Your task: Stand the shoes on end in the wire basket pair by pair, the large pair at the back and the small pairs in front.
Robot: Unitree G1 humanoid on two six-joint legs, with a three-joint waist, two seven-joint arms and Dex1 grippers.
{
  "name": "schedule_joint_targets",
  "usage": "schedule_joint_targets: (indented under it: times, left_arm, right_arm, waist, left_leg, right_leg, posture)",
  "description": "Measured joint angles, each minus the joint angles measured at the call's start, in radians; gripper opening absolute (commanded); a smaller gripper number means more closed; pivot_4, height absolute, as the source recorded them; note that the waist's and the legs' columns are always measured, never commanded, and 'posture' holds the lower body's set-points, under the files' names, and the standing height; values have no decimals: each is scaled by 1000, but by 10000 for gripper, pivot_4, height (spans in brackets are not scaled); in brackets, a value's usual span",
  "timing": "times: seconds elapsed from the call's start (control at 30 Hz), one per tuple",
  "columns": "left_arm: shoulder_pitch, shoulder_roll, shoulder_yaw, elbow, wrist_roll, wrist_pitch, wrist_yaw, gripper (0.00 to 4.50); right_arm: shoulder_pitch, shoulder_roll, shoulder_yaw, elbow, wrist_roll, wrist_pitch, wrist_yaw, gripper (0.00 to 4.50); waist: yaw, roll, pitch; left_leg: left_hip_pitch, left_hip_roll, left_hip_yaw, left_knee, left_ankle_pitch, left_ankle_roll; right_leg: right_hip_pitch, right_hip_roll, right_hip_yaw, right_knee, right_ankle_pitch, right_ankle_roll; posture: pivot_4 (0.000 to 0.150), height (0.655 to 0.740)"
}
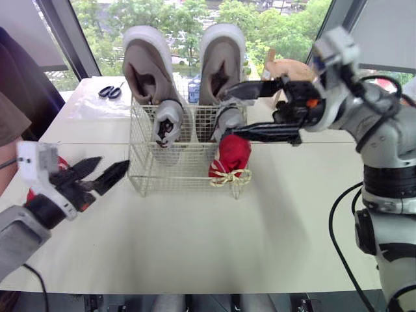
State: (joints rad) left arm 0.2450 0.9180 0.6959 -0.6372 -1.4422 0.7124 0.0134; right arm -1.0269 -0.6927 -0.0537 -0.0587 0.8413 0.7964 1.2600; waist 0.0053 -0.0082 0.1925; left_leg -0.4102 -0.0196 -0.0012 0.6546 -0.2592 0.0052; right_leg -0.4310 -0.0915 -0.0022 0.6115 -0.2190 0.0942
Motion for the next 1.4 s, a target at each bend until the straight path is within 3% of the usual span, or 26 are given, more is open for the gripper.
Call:
schedule_joint_targets:
  times: [0.1,0.23,0.3,0.47,0.57,0.83,0.93,1.17,1.2,1.4]
  left_arm:
    - [-7,38,70,101,115,15,51,45000]
    - [-44,218,14,261,309,169,144,45000]
    - [-146,256,-55,343,314,277,184,45000]
    - [-607,266,-244,638,301,531,261,45000]
    - [-780,265,-337,803,396,583,218,45000]
    - [-1104,205,-637,1202,699,536,-119,45000]
    - [-1231,126,-738,1467,869,414,-249,36707]
    - [-1360,38,-745,1815,1086,175,-372,2415]
    - [-1368,32,-733,1835,1100,160,-380,346]
    - [-1418,26,-672,1888,1160,158,-397,346]
  right_arm:
    - [-3,-38,0,-22,28,44,32,44920]
    - [-3,-72,44,-61,7,34,86,44920]
    - [-1,-74,63,-73,-12,20,104,44920]
    - [31,-61,115,-95,-68,-29,111,44920]
    - [59,-57,120,-108,-77,-32,89,44920]
    - [78,-40,96,-163,-60,5,-12,44920]
    - [79,-34,79,-183,-43,29,-56,45000]
    - [82,-32,38,-217,-11,71,-150,45000]
    - [83,-33,36,-222,-8,74,-160,45000]
    - [89,-36,34,-235,13,94,-189,45000]
  waist:
    - [1,0,0]
    - [-1,0,0]
    - [0,0,0]
    - [5,-6,1]
    - [-1,-6,1]
    - [0,-7,1]
    - [3,-9,0]
    - [1,-11,1]
    - [1,-11,1]
    - [1,-14,1]
  left_leg:
    - [0,0,0,-4,1,-1]
    - [0,0,1,-7,1,-1]
    - [0,0,1,-7,1,-1]
    - [-1,-1,0,-6,2,-3]
    - [-1,-3,2,-7,2,-3]
    - [-2,-2,2,-6,4,-5]
    - [-1,-4,5,-6,4,-5]
    - [-2,-2,5,-5,4,-4]
    - [-1,-1,5,-4,4,-4]
    - [-1,-1,4,-2,4,-4]
  right_leg:
    - [-2,0,0,0,-1,-1]
    - [-4,0,-1,0,-1,-2]
    - [-4,0,-1,0,-1,-2]
    - [-5,3,-3,2,1,3]
    - [-6,3,-3,3,2,4]
    - [-6,5,-4,5,2,4]
    - [-6,6,-4,5,2,5]
    - [-6,5,-4,5,3,6]
    - [-5,5,-4,5,3,7]
    - [-5,5,-4,8,4,7]
  posture:
    - [1500,7400]
    - [1500,7400]
    - [1500,7400]
    - [1500,7400]
    - [1500,7400]
    - [1500,7400]
    - [1500,7400]
    - [1500,7400]
    - [1500,7400]
    - [1500,7400]
